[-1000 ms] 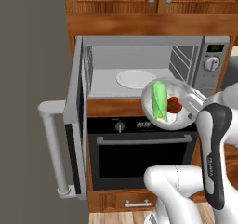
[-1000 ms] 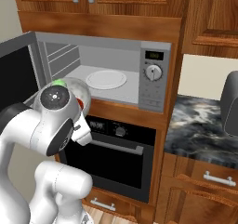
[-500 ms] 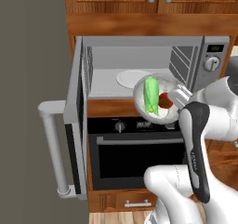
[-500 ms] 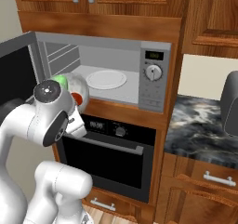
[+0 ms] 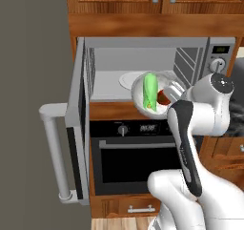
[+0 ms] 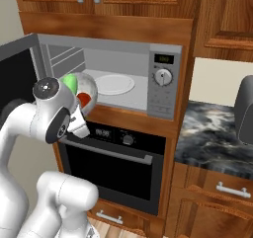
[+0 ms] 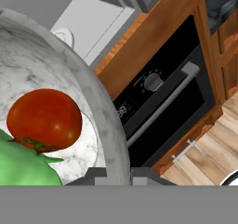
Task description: Place the bowl containing the corn and tomato in the microwave. Close the microwave door and press the start button to microwave the meal.
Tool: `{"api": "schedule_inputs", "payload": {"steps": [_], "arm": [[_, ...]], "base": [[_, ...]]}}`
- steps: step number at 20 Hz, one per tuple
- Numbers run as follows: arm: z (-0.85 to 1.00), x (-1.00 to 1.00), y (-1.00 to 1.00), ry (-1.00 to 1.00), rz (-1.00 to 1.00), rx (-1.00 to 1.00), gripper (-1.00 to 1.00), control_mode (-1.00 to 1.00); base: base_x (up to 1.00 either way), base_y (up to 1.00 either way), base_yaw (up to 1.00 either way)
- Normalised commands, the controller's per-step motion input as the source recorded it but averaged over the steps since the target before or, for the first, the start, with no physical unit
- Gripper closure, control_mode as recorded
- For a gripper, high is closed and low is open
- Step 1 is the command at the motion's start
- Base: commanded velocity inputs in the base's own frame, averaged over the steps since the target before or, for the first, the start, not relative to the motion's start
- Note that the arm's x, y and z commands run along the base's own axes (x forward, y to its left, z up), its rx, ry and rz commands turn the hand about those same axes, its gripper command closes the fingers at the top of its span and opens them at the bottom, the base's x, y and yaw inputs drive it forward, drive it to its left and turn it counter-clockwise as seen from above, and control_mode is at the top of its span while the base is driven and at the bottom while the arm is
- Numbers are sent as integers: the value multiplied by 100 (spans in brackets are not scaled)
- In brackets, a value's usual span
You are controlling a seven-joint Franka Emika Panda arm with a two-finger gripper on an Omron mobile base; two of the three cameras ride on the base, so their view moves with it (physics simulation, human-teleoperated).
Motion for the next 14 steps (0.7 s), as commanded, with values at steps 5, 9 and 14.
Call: {"api": "schedule_inputs", "payload": {"steps": [5,9,14], "arm": [[1,41,1,0,-4,0,100,-100],[0,49,0,0,-3,0,100,-100],[0,44,-2,0,-7,0,100,-100]], "base": [[0,0,0],[0,0,0],[0,0,0]]}}
